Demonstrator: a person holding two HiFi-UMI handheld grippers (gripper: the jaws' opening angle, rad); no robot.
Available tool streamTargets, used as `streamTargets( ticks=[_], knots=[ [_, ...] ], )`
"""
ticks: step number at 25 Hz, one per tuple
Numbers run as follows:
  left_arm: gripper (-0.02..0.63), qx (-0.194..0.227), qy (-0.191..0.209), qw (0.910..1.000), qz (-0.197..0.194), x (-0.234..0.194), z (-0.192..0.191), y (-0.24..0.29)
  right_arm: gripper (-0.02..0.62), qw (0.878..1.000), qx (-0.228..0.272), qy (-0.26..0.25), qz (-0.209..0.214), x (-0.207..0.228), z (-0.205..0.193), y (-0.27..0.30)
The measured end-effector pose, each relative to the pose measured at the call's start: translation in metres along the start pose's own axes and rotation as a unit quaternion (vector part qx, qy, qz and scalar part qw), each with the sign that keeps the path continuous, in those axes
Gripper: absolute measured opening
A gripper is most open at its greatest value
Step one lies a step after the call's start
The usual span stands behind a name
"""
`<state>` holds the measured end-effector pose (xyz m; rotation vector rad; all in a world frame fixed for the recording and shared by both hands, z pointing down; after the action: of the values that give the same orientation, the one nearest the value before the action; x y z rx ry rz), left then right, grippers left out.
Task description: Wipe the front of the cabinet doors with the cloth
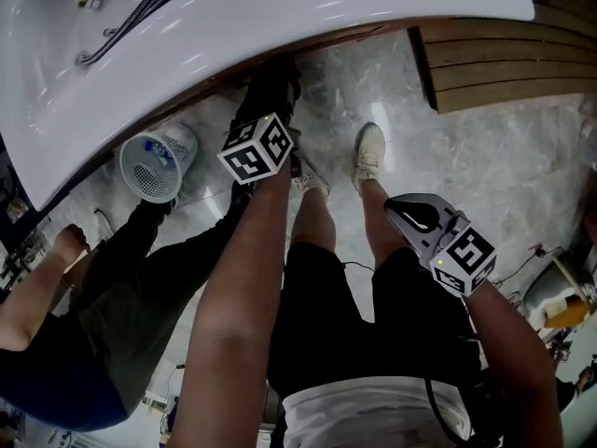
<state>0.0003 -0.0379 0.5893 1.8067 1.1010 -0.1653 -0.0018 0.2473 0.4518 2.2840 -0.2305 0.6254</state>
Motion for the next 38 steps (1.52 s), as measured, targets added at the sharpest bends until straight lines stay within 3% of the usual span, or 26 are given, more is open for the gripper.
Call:
streamTargets(
  ticks=[9,12,14,16,20,23,26,31,35,38],
  knots=[
    [0.166,-0.032,0.046,0.9974,-0.047,0.101,-0.013,0.060,0.014,1.000,0.025,0.016,-0.009,0.041,-0.011,-0.037],
    [0.166,-0.052,0.107,0.9905,-0.069,0.136,-0.020,0.079,0.014,0.999,0.032,0.022,-0.015,0.054,-0.014,-0.049],
    [0.166,-0.065,0.166,0.9805,-0.082,0.159,-0.029,0.090,0.014,0.999,0.034,0.022,-0.019,0.062,-0.017,-0.056],
    [0.166,-0.075,0.200,0.9729,-0.089,0.178,-0.039,0.100,0.014,0.999,0.036,0.023,-0.024,0.068,-0.020,-0.064],
    [0.166,-0.080,0.153,0.9810,-0.088,0.195,-0.053,0.123,0.014,0.998,0.040,0.030,-0.046,0.083,-0.026,-0.085],
    [0.166,-0.080,0.119,0.9875,-0.065,0.183,-0.055,0.131,0.014,0.998,0.033,0.032,-0.047,0.085,-0.033,-0.091],
    [0.166,-0.077,0.120,0.9890,-0.037,0.163,-0.054,0.132,0.014,0.999,0.025,0.023,-0.037,0.083,-0.036,-0.090],
    [0.166,-0.087,0.082,0.9925,0.027,0.108,-0.053,0.114,0.014,1.000,0.004,0.015,-0.023,0.078,-0.037,-0.083],
    [0.166,-0.080,0.076,0.9918,0.064,0.059,-0.044,0.094,0.014,1.000,-0.013,0.003,-0.009,0.069,-0.031,-0.067],
    [0.166,-0.046,0.090,0.9921,0.074,0.030,-0.033,0.076,0.014,1.000,-0.021,-0.008,0.001,0.057,-0.024,-0.051]
  ],
)
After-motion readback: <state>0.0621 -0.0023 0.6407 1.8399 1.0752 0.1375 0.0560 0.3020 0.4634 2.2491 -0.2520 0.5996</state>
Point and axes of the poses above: the fingertips, and each gripper's own axes: y forward along the fingers, x to its right, z out of its top, the point moved 5 cm from there along -y, backward along the fingers, and after that the axes turned 8 degrees about -y, right-handed, at the moved point
